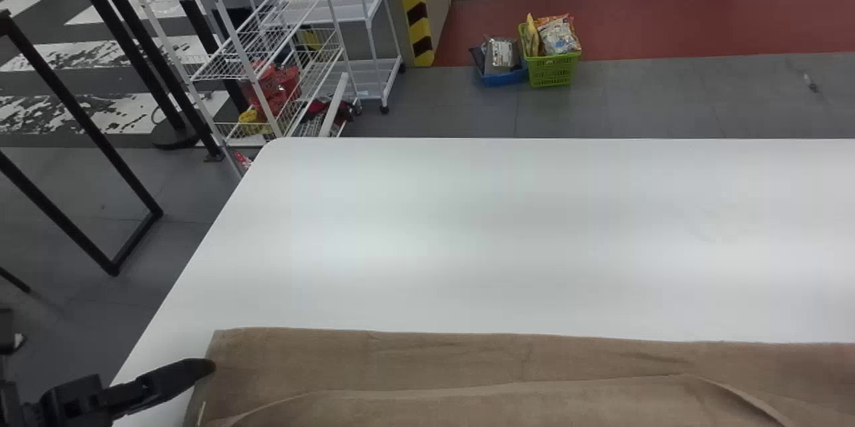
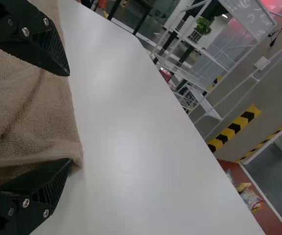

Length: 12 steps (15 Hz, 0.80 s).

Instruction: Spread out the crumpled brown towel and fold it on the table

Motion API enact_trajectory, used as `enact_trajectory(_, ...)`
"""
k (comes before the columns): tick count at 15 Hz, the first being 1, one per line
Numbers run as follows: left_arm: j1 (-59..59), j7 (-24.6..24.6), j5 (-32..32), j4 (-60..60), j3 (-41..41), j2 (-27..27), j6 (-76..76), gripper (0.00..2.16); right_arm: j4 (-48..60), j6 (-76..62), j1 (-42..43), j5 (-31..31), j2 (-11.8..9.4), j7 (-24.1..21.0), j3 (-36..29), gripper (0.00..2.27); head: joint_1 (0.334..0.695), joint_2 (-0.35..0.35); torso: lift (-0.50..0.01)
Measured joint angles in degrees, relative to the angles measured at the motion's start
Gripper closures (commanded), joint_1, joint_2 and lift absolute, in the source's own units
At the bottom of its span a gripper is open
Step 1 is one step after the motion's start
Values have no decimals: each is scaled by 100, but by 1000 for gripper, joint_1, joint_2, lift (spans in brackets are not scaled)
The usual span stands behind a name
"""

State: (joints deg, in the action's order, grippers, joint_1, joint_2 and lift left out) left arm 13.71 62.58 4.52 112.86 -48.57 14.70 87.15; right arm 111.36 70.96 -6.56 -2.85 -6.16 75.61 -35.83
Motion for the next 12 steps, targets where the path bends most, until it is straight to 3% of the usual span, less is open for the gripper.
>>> enact_trajectory(4, 0, 0, -7, 0, 33, -3, -9, 957, 135, 210, -50, -17, 5, 13, -225, 235, 695, 194, -127)
enact_trajectory(7, 1, 3, -24, -1, 65, -7, -19, 957, 141, 577, -30, -80, -5, -14, -50, 407, 695, 209, -127)
enact_trajectory(12, 42, 130, -21, -1, -31, -11, -50, 957, -9, 820, 109, -316, 9, -123, 169, 410, 695, 234, -127)
